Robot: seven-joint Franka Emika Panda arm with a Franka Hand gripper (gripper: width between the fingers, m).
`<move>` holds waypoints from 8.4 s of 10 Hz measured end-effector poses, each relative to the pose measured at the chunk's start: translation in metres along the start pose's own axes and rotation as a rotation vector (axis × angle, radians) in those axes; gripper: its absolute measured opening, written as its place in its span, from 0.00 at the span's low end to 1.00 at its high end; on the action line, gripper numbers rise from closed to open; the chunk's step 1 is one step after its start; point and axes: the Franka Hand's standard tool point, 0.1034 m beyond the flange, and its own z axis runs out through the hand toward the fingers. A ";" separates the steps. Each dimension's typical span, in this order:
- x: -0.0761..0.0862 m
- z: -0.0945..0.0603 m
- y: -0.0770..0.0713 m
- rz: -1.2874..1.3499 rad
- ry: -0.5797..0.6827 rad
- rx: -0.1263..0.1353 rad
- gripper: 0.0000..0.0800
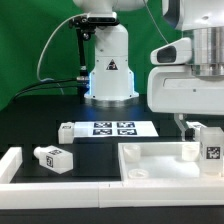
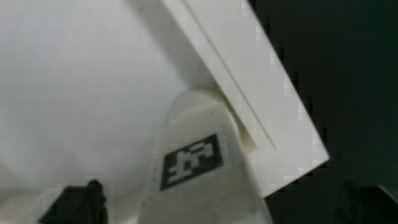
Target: Assemble one leg
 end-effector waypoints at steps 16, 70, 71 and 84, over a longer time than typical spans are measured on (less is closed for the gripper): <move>-0.004 0.002 -0.001 1.203 0.017 0.029 0.36; -0.003 0.006 0.002 1.606 0.031 0.009 0.36; -0.003 0.006 0.003 1.621 0.027 0.015 0.36; -0.005 0.003 -0.004 0.232 0.045 -0.018 0.81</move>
Offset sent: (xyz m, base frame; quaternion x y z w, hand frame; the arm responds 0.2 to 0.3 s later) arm 0.0000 0.0000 0.0000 0.0000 0.0000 0.1296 0.9916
